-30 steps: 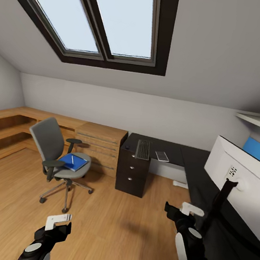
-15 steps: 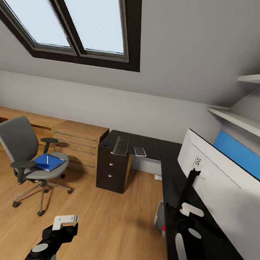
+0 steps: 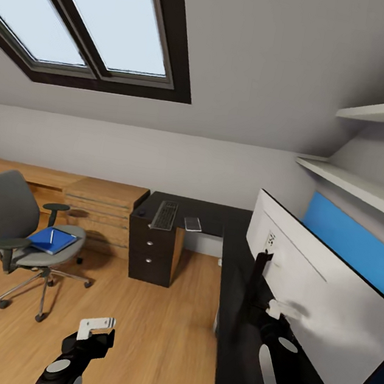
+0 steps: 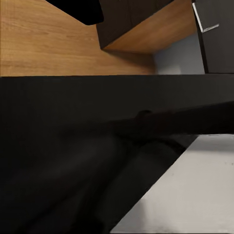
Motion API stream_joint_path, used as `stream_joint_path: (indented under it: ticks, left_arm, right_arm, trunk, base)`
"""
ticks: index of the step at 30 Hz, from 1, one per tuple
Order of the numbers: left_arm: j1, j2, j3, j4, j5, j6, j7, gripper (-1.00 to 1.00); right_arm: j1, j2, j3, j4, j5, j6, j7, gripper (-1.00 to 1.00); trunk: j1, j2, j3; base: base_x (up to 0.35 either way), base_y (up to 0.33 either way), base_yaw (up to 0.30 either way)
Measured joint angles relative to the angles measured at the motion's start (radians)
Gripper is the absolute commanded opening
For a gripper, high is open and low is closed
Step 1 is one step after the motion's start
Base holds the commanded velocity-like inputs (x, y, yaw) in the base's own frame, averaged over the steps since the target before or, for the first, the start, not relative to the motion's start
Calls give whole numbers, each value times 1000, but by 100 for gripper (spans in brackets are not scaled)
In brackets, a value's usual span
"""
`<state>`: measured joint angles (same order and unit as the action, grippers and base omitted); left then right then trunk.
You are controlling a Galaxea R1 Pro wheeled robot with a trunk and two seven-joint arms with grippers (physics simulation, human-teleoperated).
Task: In the bedroom, organize the workspace by keeping the computer under the desk, ensuring the monitor is on the desk, placing the keyboard on the desk next to the monitor, placing the mouse on the desk next to the keyboard, moving the folder from the swivel chair onto the desk next to the mouse, stacking the notebook on top of the folder with the pen on top of the notebook, and positioning the swivel chair next to the desk.
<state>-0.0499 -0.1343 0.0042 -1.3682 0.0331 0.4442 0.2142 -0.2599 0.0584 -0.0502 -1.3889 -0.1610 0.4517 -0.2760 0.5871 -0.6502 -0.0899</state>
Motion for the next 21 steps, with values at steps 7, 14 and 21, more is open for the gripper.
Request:
stream_joint_path:
  ticks: [7,14,21]
  left_arm:
    - [0,19,3,-5,2,0,-2,100]
    - [0,40,8,-8,7,5,-3,100]
    - [0,55,60,-16,9,8,-2,100]
  right_arm:
    - [0,-1,-1,16,1,-38,-3,100]
    - [0,-2,-3,21,0,-41,-3,100]
    - [0,-2,-18,22,-1,-43,-5,100]
  trunk:
    - [0,0,0]
    - [0,0,0]
    - [0,0,1]
  base:
    - [221,-268,0]
    - [224,-264,-12]
    - [81,-178,-201]
